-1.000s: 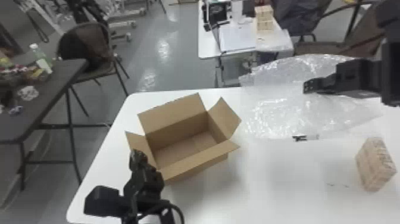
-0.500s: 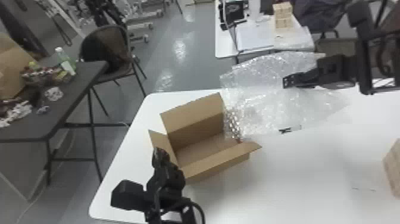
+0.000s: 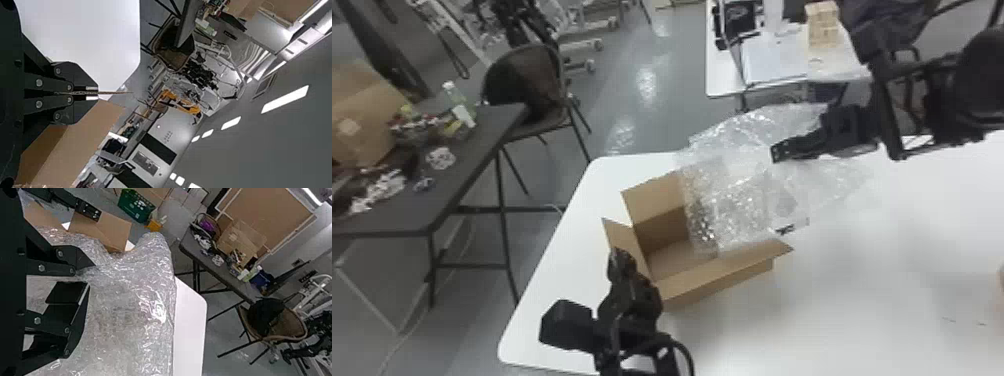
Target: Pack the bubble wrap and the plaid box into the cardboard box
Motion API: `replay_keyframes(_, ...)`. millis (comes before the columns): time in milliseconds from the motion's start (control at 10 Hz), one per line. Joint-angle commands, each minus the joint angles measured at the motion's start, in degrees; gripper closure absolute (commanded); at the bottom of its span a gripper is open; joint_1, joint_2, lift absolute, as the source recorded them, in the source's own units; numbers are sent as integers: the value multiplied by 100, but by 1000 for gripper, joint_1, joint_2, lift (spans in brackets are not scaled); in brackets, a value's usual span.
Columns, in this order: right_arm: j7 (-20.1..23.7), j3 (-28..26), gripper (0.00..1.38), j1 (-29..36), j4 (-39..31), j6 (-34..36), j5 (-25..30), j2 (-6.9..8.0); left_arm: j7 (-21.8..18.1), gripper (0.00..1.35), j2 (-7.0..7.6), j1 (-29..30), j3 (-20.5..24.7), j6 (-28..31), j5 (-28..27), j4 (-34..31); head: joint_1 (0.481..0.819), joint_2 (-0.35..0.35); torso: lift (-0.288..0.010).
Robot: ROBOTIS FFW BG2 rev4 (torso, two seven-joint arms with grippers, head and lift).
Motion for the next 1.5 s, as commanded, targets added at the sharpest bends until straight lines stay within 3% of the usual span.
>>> replay_keyframes(0, 63, 250, 1059, -216, 396, -205, 49, 165, 0, 1207, 41, -23, -20, 11, 11, 10, 695, 350, -102)
replay_keyframes(500, 731, 655, 1061, -681, 1442, -750, -65, 165, 0, 1207, 138, -199, -160, 64, 64, 98, 695, 350, -102)
replay_keyframes(800, 836, 1032, 1061, -708, 1793, -970, -469, 165, 0, 1207, 173, -260, -204, 72, 72, 124, 695, 350, -102)
replay_keyframes(1000, 1390, 1270, 1061, -796, 2162, -1268, -557, 165, 0, 1207, 252, -287, -274, 72, 116, 133, 695, 350, -102)
replay_keyframes(1200, 1425, 1270, 1058, -787, 2365, -1365, -636, 165, 9, 1207, 261, -269, -274, 37, 116, 133, 695, 350, -102)
replay_keyframes(1300, 1399, 1261, 780, -761, 2549, -1532, -865, 165, 35, 1207, 261, -252, -274, 28, 107, 133, 695, 350, -102)
replay_keyframes(1400, 1399, 1112, 343, -743, 2637, -1681, -997, 165, 44, 1207, 261, -243, -274, 11, 107, 124, 695, 350, -102)
